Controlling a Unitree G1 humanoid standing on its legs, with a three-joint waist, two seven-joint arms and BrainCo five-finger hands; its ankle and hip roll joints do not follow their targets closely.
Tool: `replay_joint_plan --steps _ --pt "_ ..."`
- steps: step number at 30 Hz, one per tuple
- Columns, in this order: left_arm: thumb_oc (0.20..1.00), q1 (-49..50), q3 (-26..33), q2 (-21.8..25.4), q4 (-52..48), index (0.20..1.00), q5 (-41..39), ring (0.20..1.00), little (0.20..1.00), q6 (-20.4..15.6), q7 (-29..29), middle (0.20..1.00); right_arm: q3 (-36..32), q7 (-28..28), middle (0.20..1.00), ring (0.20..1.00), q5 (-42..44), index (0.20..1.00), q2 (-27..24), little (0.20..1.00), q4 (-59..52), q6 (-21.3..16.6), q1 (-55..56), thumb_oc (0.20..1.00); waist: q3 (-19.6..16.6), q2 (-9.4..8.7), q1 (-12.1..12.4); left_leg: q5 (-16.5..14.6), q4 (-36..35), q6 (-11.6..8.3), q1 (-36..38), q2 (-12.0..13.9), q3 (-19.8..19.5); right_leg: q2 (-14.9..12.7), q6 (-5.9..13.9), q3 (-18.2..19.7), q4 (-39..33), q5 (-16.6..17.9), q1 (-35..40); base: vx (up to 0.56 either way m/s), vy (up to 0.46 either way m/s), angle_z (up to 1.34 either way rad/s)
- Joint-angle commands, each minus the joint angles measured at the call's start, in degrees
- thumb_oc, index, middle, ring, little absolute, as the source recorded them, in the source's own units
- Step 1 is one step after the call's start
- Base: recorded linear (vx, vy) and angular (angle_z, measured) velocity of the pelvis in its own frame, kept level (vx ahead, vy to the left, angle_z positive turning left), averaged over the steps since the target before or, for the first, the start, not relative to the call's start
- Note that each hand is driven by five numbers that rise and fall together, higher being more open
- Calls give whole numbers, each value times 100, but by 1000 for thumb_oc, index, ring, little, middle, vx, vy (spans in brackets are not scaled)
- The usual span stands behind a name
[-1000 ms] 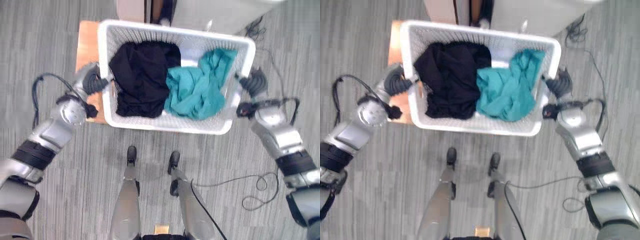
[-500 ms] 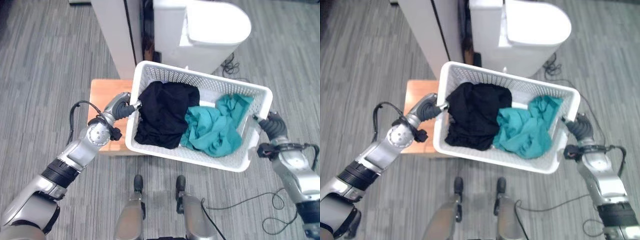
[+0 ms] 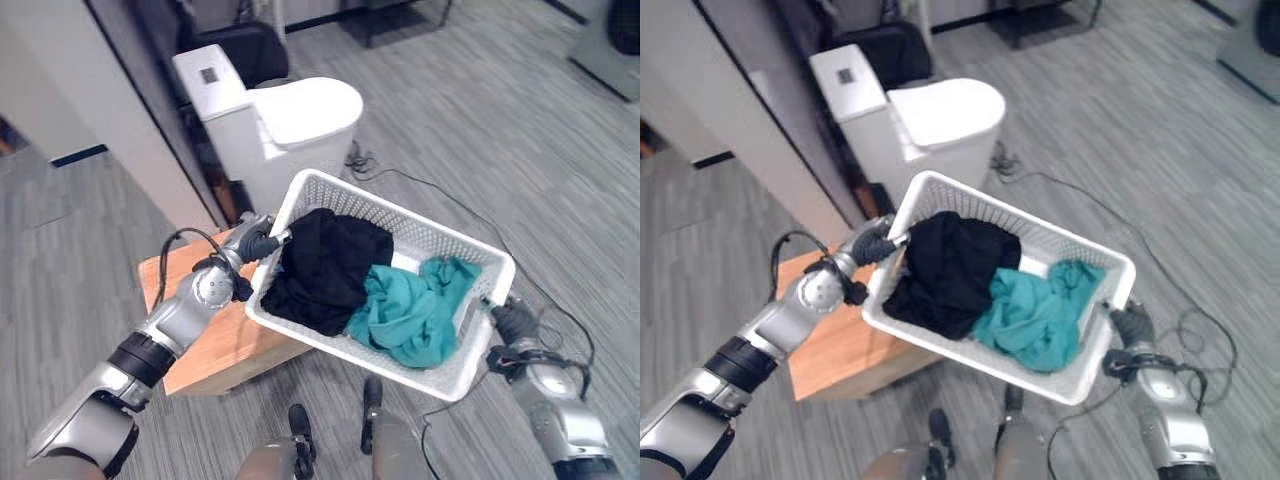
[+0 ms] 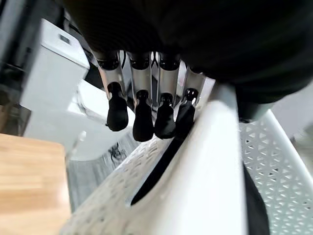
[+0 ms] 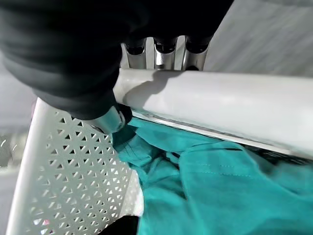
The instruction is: Grab the laundry basket,head to the washer,open it,put in the laundry and shut it.
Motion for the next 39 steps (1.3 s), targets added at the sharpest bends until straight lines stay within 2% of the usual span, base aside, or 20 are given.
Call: replay_joint_plan --steps 1,6,10,11,12,14,15,16,17,18,19,20,22,23,24,27,30,34,37,39 --pt "200 -332 845 180 -220 200 -163 200 200 -190 305 200 -152 404 200 200 6 200 68 200 -385 -436 -171 200 -524 -147 293 -734 44 -224 180 -68 -335 -46 366 -119 -603 168 967 -212 -19 -96" --pt "200 -49 1213 332 -119 200 -235 200 200 -219 385 200 -6 379 200 200 -63 200 175 200 -195 -440 -270 200 -778 -425 724 -443 -10 -273 -327 7 322 74 486 70 -1001 447 1590 -283 -106 -93" --pt "200 85 1362 325 -31 200 -237 200 200 -243 411 200 101 342 200 200 -11 200 113 200 -179 -483 -285 200 -704 -540 857 -46 180 -601 -631 499 661 486 212 236 -2025 -189 1783 -262 -267 -100" --pt "200 85 1363 325 -31 200 -237 200 200 -244 411 200 102 342 200 200 -10 200 112 200 -178 -483 -285 200 -702 -538 860 -44 184 -605 -631 505 662 491 207 238 -2028 -188 1785 -224 -333 -67" --pt "200 175 1401 319 21 200 -249 200 200 -254 383 200 125 355 200 200 28 200 94 200 -194 -505 -240 200 -640 -518 830 241 140 -803 -664 728 662 747 24 313 -2247 -510 1765 -224 -312 -46" --pt "200 259 1474 276 92 200 -288 200 200 -250 367 200 105 372 200 200 68 200 42 200 -218 -517 -148 200 -550 -478 772 569 -29 -991 -636 909 629 984 -109 354 -2419 -581 1734 -259 -356 -8" --pt "200 266 1492 248 113 200 -309 200 200 -238 360 200 84 384 200 200 73 200 5 200 -226 -512 -103 200 -509 -472 736 670 -102 -1047 -623 949 547 1066 -139 387 -2494 -585 1723 -271 -342 -23" --pt "200 181 1467 196 227 200 -333 200 200 -235 382 200 45 389 200 200 119 200 -110 200 -246 -520 -27 200 -393 -467 744 840 -225 -1170 -673 938 102 1195 -207 443 -2649 -578 1727 -199 -235 -42" --pt "200 163 1455 187 241 200 -334 200 200 -240 386 200 34 390 200 200 122 200 -114 200 -248 -519 -25 200 -383 -457 734 857 -234 -1177 -673 939 78 1207 -214 424 -2660 -573 1740 -220 -245 -32" --pt "200 120 1452 173 295 200 -354 200 200 -247 411 200 22 394 200 200 154 200 -194 200 -240 -538 -25 200 -287 -467 789 853 -237 -1205 -741 860 -419 1243 -243 474 -2708 -546 1726 -147 -155 -16" --pt "200 93 1456 165 308 200 -385 200 200 -264 432 200 2 398 200 200 172 200 -269 200 -236 -547 -17 200 -210 -490 841 773 -223 -1214 -803 729 -900 1245 -275 536 -2729 -518 1710 -328 -242 -34" --pt "200 123 1492 177 319 200 -439 200 200 -288 475 200 59 423 200 200 207 200 -349 200 -183 -544 -123 200 -58 -511 954 610 3 -1123 -988 310 -1914 1261 -317 620 -2689 -337 1607 -252 -157 -29" --pt "200 123 1497 178 317 200 -439 200 200 -288 474 200 61 423 200 200 207 200 -351 200 -180 -545 -130 200 -74 -500 923 619 21 -1119 -1031 309 -1944 1271 -316 591 -2693 -326 1587 -108 -61 -29" --pt "200 196 1546 187 273 200 -472 200 200 -271 491 200 146 466 200 200 248 200 -350 200 -174 -505 -183 200 -42 -506 998 517 12 -1071 -974 84 -2322 1307 -336 724 -2650 -314 1570 -49 -104 -44" --pt "200 540 1759 244 151 200 -481 200 200 -224 453 200 270 562 200 200 306 200 -356 200 -118 -424 -335 200 -67 -477 1102 530 -105 -943 -893 -160 -2973 1471 -414 1090 -2526 -337 1522 -50 -104 -87" --pt "200 627 1770 251 142 200 -468 200 200 -202 458 200 351 580 200 200 371 200 -314 200 -69 -428 -384 200 -89 -503 1101 631 -32 -942 -881 -210 -3160 1560 -479 1199 -2495 -349 1506 -9 -87 -143" --pt "200 500 1657 154 293 200 -504 200 200 -167 522 200 358 564 200 200 430 200 -271 200 -86 -449 -321 200 -38 -514 988 728 273 -1004 -1012 -185 -3061 1610 -558 1203 -2476 -382 1535 -6 -69 10" --pt "200 547 1655 154 267 200 -567 200 200 -164 510 200 420 572 200 200 488 200 -263 200 -71 -466 -368 200 -34 -523 980 680 313 -1002 -949 -215 -3189 1649 -580 1208 -2585 -342 1642 30 -46 4" --pt "200 585 1648 166 282 200 -631 200 200 -168 485 200 451 582 200 200 567 200 -292 200 -78 -438 -327 200 -8 -538 936 629 682 -1046 -1029 -134 -3067 1674 -616 1240 -2681 -341 1718 54 -41 -10" --pt "200 520 1625 90 307 200 -636 200 200 -176 493 200 356 573 200 200 590 200 -409 200 -216 -432 -203 200 118 -574 869 533 1571 -1045 -1456 -186 -2872 1649 -652 1265 -2748 -348 1811 57 -47 -9"
